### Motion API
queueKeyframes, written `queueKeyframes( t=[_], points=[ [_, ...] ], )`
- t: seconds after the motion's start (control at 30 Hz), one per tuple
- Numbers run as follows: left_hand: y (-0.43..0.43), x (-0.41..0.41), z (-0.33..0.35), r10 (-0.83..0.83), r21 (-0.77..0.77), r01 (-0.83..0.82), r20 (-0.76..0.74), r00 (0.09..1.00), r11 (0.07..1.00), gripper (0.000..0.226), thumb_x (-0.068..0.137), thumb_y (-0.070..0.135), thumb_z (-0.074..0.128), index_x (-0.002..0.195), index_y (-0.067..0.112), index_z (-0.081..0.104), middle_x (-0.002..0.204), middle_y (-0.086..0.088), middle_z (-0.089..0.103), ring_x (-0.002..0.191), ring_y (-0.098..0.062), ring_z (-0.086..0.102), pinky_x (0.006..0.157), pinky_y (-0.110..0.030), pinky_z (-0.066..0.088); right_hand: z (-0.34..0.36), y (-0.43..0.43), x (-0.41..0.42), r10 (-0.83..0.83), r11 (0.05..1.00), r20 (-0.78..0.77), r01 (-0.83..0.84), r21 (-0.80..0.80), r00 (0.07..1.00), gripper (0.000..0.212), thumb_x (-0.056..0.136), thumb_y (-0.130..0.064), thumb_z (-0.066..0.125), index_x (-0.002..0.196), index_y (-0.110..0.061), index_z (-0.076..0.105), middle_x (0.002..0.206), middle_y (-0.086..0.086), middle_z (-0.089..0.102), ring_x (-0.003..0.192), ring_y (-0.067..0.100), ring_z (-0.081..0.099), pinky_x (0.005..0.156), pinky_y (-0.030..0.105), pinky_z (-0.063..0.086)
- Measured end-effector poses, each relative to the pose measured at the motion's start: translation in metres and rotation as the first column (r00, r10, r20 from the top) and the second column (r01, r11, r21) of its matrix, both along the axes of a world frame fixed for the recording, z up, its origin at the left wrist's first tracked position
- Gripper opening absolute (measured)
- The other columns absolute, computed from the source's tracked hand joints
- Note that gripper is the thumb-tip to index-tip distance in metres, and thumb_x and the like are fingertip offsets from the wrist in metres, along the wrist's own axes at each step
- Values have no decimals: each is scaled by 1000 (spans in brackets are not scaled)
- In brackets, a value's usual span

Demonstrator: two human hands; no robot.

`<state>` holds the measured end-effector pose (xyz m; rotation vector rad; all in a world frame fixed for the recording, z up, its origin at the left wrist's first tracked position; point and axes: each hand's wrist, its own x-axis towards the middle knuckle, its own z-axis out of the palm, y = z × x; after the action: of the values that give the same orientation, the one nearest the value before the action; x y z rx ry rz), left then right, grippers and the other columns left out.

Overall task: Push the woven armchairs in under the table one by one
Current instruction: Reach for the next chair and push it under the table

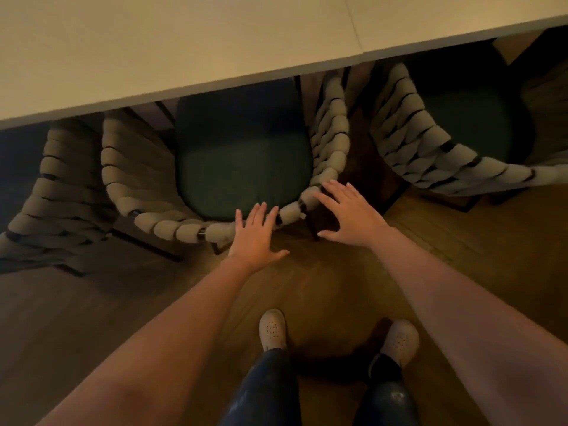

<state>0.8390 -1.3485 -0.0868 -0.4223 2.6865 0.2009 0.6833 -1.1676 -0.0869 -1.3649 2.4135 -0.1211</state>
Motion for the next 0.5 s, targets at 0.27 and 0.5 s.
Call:
queueKeyframes(
  t=[0.27, 0.5],
  points=[
    [163, -100, 8, -91, -46, 91, -7, 996, 995, 88, 91, 54, 51, 155, 24, -1, 160, -15, -17, 147, -30, -18, 118, -56, -4, 14, 201, -96, -175, 981, 8, 174, 80, 984, 89, 86, -57, 61, 155, -30, 11, 163, 3, 10, 150, 20, 1, 122, 40, 3],
    [319, -193, 5, -118, 46, 119, -21, 993, 992, 90, 91, 51, 55, 155, 26, -3, 160, -11, -18, 147, -29, -18, 118, -55, -5, 25, 346, -178, -272, 948, -41, 275, 160, 962, 91, 84, -56, 65, 154, -31, 13, 162, 3, 11, 150, 22, 4, 122, 43, 6]
  ],
)
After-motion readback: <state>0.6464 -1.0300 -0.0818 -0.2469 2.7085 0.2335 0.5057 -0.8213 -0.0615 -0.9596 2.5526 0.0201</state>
